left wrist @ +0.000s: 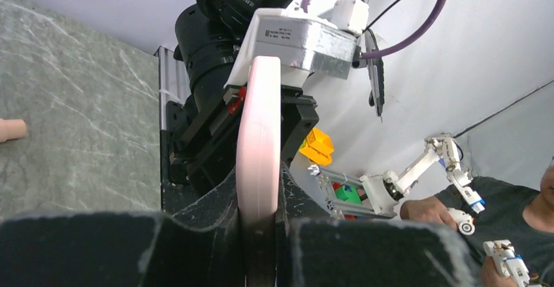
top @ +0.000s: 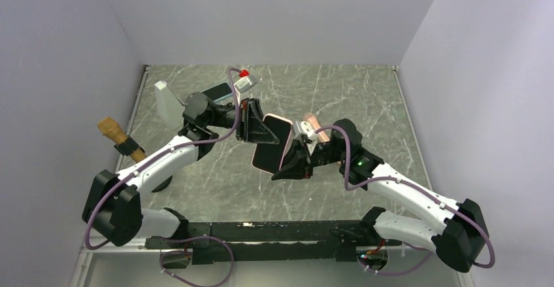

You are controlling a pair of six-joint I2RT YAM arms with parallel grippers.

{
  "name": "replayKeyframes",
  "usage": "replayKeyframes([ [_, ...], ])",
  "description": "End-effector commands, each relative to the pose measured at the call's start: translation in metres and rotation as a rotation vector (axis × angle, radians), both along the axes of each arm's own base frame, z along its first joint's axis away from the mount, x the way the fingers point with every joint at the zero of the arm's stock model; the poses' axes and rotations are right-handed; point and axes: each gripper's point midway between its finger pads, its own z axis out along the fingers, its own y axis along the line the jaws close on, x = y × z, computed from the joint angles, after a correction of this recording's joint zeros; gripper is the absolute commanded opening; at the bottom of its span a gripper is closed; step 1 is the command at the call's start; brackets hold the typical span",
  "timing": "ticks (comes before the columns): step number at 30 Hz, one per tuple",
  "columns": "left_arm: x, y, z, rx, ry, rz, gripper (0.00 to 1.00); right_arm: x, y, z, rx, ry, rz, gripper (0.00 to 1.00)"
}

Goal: Take the phone out of the phone case
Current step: Remove the phone case from the phone.

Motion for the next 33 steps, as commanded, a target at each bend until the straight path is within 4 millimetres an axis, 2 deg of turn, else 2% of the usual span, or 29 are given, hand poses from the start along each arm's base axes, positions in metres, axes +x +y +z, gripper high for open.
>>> replayKeyframes([
  [1, -0.022, -0.021, 0.002, 0.05, 0.185, -0.009, 0.0, 0.033, 0.008, 0.041, 0.105, -0.288, -0.1, 0.0],
  [7, -0.03, -0.023, 0.01, 0.01, 0.202, -0.003, 0.0, 0.036, 0.005, 0.04, 0.085, -0.316, -0.13, 0.0],
  [11, -0.028, -0.025, 0.014, 0.005, 0.214, 0.037, 0.0, 0.051, 0.0, 0.043, 0.091, -0.328, -0.247, 0.0],
  [12, -0.028, -0.024, 0.016, -0.002, 0.217, 0.051, 0.0, 0.061, -0.003, 0.044, 0.103, -0.32, -0.324, 0.0],
  [14, -0.026, -0.022, 0.02, -0.036, 0.235, 0.091, 0.0, 0.098, -0.019, 0.048, 0.119, -0.271, -0.601, 0.0],
  [17, -0.017, -0.019, 0.024, -0.09, 0.274, 0.179, 0.0, 0.146, -0.063, 0.043, 0.141, -0.131, -1.067, 0.0],
  [20, -0.009, -0.014, 0.032, -0.166, 0.286, 0.256, 0.0, 0.153, -0.085, 0.035, 0.164, -0.027, -1.216, 0.0],
  [25, 0.011, 0.0, 0.041, -0.298, 0.281, 0.431, 0.0, 0.133, -0.069, 0.021, 0.145, 0.138, -1.106, 0.0],
  [28, 0.018, 0.006, 0.043, -0.372, 0.336, 0.462, 0.0, 0.131, -0.074, 0.011, 0.115, 0.22, -1.134, 0.0],
  [31, 0.017, 0.014, 0.054, -0.486, 0.397, 0.435, 0.0, 0.134, -0.082, 0.0, 0.088, 0.269, -1.192, 0.0],
  [33, 0.018, 0.019, 0.059, -0.549, 0.411, 0.435, 0.0, 0.125, -0.065, 0.0, 0.082, 0.284, -1.09, 0.0],
])
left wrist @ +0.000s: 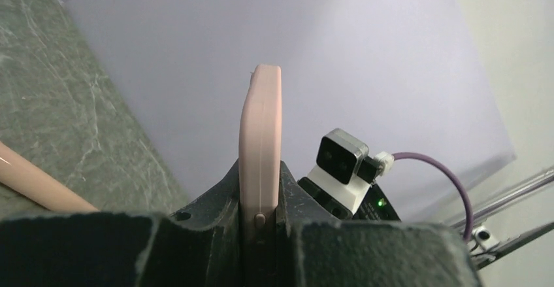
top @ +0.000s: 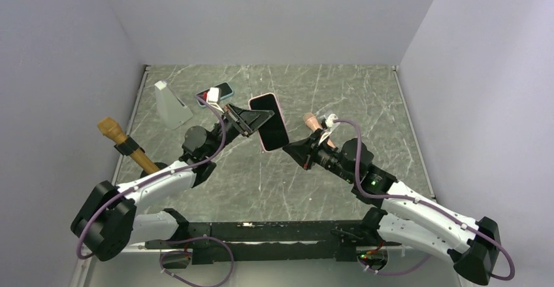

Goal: Take the phone out of the phone case
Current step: Remove the phone case from the phone.

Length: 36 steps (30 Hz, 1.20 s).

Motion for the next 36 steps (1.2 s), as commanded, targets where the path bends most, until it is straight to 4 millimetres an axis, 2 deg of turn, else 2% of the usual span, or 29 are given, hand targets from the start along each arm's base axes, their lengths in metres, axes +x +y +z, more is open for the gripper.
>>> replayKeyframes([
  [1, -0.066, 0.006, 0.068, -0.307, -0.076, -0.254, 0.0, 0.028, -0.009, 0.006, 0.038, 0.031, -0.118, 0.0],
  [4, -0.063, 0.01, 0.07, -0.311, -0.101, -0.213, 0.0, 0.005, 0.018, 0.003, 0.064, 0.142, 0.058, 0.0],
  [5, -0.061, 0.012, 0.07, -0.307, -0.113, -0.186, 0.0, -0.002, 0.022, 0.0, 0.06, 0.183, 0.097, 0.08],
  [8, -0.054, 0.024, 0.066, -0.313, -0.111, -0.088, 0.0, -0.023, 0.028, 0.001, 0.12, 0.22, 0.199, 0.41],
  [11, -0.05, 0.037, 0.066, -0.37, -0.103, -0.027, 0.0, -0.049, 0.026, 0.023, 0.278, 0.129, 0.328, 0.57],
  [14, -0.049, 0.039, 0.071, -0.414, -0.099, -0.035, 0.0, -0.066, 0.026, 0.038, 0.372, 0.035, 0.414, 0.7],
  [20, -0.046, 0.042, 0.078, -0.554, -0.089, -0.072, 0.0, -0.06, 0.037, 0.054, 0.389, -0.062, 0.392, 0.72],
  [23, -0.046, 0.037, 0.078, -0.56, -0.081, -0.085, 0.0, -0.053, 0.041, 0.061, 0.387, -0.089, 0.356, 0.71],
  [28, -0.045, 0.037, 0.081, -0.567, -0.081, -0.075, 0.0, -0.047, 0.038, 0.069, 0.402, -0.129, 0.312, 0.67],
  [36, -0.046, 0.035, 0.084, -0.573, -0.084, -0.092, 0.0, -0.041, 0.034, 0.069, 0.388, -0.164, 0.271, 0.57],
])
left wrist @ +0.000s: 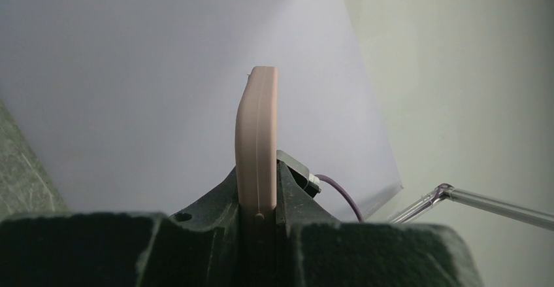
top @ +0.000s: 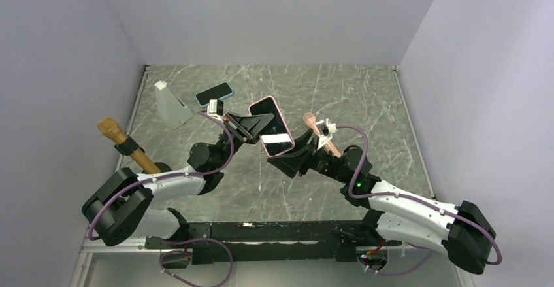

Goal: Take the phone out of the phone case
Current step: Remove the phone case from the phone.

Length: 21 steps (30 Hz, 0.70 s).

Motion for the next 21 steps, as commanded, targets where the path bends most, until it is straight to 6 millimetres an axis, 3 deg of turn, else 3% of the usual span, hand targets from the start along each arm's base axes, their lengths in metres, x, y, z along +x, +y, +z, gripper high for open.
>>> replayKeyframes([
  [1, -0.032, 0.033, 0.076, -0.241, -0.215, -0.005, 0.0, 0.005, -0.007, 0.037, 0.08, -0.097, -0.058, 0.56],
  [13, -0.039, 0.023, 0.082, -0.21, -0.227, -0.006, 0.0, 0.021, -0.005, 0.028, 0.022, -0.101, -0.156, 0.44],
  [16, -0.043, 0.022, 0.086, -0.217, -0.226, -0.018, 0.0, 0.027, -0.004, 0.02, -0.023, -0.159, -0.21, 0.32],
  [21, -0.05, 0.021, 0.091, -0.2, -0.197, -0.059, 0.0, 0.045, -0.01, -0.012, -0.154, -0.308, -0.315, 0.0],
])
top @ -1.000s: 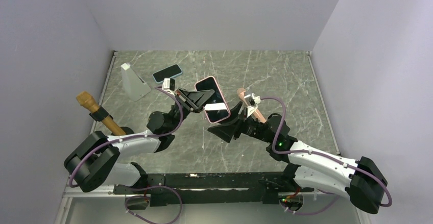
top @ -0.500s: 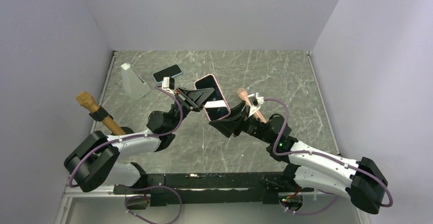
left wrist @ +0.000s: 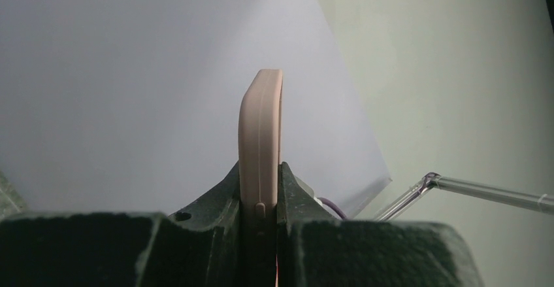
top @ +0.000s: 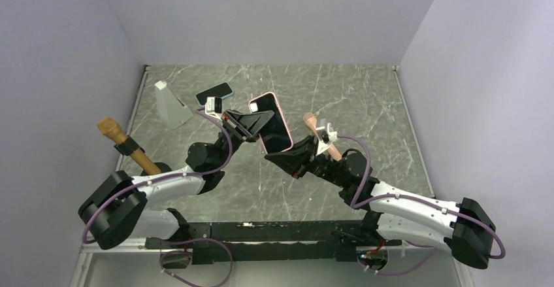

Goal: Take the phone out of the phone case
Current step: Remove the phone case from the phone.

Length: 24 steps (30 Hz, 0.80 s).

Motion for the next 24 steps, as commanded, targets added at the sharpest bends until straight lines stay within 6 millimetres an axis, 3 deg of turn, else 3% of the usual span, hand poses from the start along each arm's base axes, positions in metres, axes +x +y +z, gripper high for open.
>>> replayKeyframes([
  [1, -0.042, 0.022, 0.066, -0.156, -0.124, -0.081, 0.0, 0.048, -0.015, -0.032, -0.16, -0.205, -0.267, 0.0],
  [6, -0.052, 0.028, 0.067, -0.163, -0.083, -0.133, 0.0, 0.046, -0.01, -0.04, -0.197, -0.296, -0.151, 0.0],
  [17, -0.061, 0.024, 0.064, -0.117, -0.054, -0.192, 0.0, 0.062, 0.0, -0.048, -0.314, -0.351, -0.033, 0.0],
  [24, -0.06, 0.023, 0.059, -0.057, -0.083, -0.136, 0.0, 0.068, -0.007, -0.058, -0.25, -0.172, -0.004, 0.0],
])
